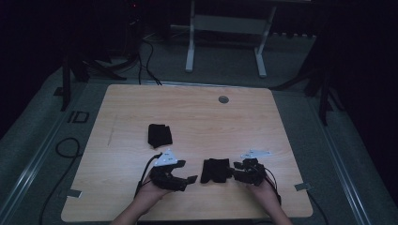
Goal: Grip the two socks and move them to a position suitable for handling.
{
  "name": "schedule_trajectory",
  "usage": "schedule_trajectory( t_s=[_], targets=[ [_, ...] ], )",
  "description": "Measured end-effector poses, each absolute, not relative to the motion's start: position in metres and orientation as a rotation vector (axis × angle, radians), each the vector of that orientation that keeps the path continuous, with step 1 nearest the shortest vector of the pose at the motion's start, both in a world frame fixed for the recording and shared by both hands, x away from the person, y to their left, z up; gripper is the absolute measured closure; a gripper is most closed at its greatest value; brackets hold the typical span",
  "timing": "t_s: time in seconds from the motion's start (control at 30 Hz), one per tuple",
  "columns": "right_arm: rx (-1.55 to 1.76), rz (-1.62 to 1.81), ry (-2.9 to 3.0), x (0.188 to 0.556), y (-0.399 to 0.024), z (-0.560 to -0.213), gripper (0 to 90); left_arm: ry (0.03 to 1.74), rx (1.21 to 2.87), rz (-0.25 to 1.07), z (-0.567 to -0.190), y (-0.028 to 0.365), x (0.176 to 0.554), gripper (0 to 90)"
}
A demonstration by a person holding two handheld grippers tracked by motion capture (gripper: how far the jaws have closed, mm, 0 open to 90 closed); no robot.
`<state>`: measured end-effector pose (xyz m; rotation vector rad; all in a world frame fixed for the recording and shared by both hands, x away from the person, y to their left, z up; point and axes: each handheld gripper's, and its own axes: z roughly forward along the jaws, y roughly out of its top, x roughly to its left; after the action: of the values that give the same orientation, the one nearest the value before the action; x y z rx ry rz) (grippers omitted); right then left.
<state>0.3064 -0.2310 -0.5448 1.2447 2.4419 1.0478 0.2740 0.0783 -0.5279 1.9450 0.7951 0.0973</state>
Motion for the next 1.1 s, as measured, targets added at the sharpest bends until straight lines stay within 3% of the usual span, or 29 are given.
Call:
schedule_trajectory(
  t_s=[0.2, 0.33, 0.57, 0.7, 0.77, 1.1],
  targets=[
    [1.237, 1.001, 2.474, 0.309, -0.227, -0.553, 68.9, 0.805, 1.994, 0.043, -0.538, 0.043, 0.301, 22.7],
    [1.229, 0.999, 2.479, 0.309, -0.225, -0.554, 77.8, 0.812, 2.040, 0.025, -0.548, 0.026, 0.317, 28.9],
    [1.179, 0.976, 2.468, 0.305, -0.219, -0.555, 84.4, 0.790, 2.108, 0.010, -0.558, 0.007, 0.330, 52.9],
    [1.176, 0.984, 2.459, 0.304, -0.219, -0.555, 86.0, 0.751, 2.117, 0.037, -0.555, 0.004, 0.326, 76.5],
    [1.169, 0.978, 2.444, 0.304, -0.218, -0.556, 87.1, 0.742, 2.105, 0.054, -0.551, 0.005, 0.322, 81.3],
    [1.169, 1.052, 2.388, 0.299, -0.229, -0.533, 88.1, 0.722, 2.019, 0.114, -0.511, 0.048, 0.301, 83.8]
  ],
)
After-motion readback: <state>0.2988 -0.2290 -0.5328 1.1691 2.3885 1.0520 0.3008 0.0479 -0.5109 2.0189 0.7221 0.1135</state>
